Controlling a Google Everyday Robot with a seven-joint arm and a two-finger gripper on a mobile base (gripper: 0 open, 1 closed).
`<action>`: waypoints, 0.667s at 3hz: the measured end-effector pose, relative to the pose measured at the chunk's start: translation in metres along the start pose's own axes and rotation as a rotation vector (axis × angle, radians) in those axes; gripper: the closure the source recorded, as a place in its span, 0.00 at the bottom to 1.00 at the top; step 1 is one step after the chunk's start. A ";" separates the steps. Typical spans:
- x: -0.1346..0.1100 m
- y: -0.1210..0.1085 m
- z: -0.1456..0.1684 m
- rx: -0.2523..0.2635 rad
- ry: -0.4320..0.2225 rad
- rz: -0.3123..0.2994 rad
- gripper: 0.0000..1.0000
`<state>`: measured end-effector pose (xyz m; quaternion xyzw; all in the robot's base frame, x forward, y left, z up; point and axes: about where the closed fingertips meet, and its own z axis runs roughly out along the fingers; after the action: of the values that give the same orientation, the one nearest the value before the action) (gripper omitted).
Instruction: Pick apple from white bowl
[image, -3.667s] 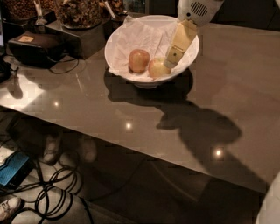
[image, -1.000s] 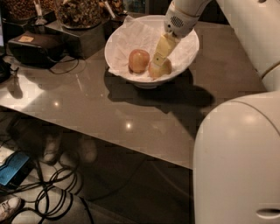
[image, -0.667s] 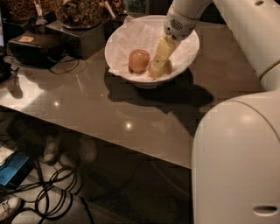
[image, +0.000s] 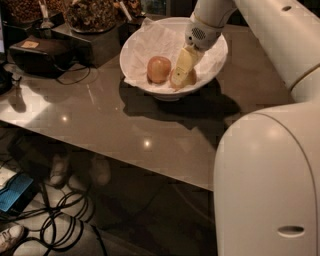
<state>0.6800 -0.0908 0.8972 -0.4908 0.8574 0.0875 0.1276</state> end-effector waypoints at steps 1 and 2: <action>0.003 -0.001 0.010 -0.015 0.014 0.011 0.25; 0.005 -0.002 0.016 -0.024 0.022 0.019 0.25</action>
Offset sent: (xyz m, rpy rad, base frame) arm -0.0135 -0.0105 -0.0245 -0.0273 0.1079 -0.0098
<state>0.6811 -0.0914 0.8800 -0.4852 0.8622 0.0938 0.1114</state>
